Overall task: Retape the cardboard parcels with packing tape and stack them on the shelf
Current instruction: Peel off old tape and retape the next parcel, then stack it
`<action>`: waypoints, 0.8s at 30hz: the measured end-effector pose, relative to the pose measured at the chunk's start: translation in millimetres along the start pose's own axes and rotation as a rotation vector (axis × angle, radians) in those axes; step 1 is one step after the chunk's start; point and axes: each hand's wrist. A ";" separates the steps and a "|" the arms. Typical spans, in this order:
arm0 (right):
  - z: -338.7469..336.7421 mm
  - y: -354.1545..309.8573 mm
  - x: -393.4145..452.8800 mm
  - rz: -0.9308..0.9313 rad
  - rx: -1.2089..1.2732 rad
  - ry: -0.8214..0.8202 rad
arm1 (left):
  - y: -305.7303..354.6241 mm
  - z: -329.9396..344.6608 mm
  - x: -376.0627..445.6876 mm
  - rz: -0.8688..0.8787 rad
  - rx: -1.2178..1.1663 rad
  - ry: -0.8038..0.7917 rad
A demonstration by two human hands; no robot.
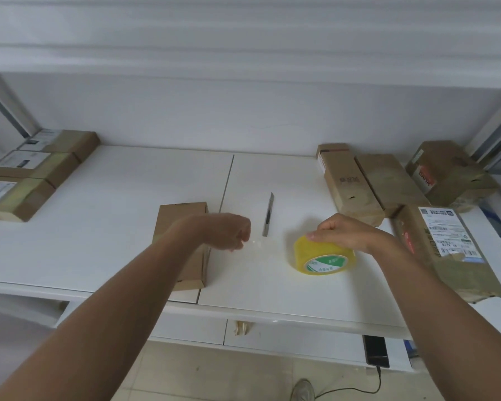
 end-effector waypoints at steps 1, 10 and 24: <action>-1.9 -0.7 0.1 0.008 -0.018 -0.019 | -0.2 -3.6 0.0 -0.009 -0.018 -0.001; -6.1 -48.7 4.9 -0.030 -0.298 -0.159 | -1.5 -8.8 -2.3 -0.002 -0.142 0.001; 70.0 -115.0 95.4 -0.034 -0.817 0.144 | -11.1 -11.0 -17.9 -0.038 -0.581 0.023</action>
Point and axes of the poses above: each hand's wrist, its own x-axis towards the middle knuckle, its own z-axis out of the palm, y = z × x, and after that the axes turned 7 degrees about y, right-handed
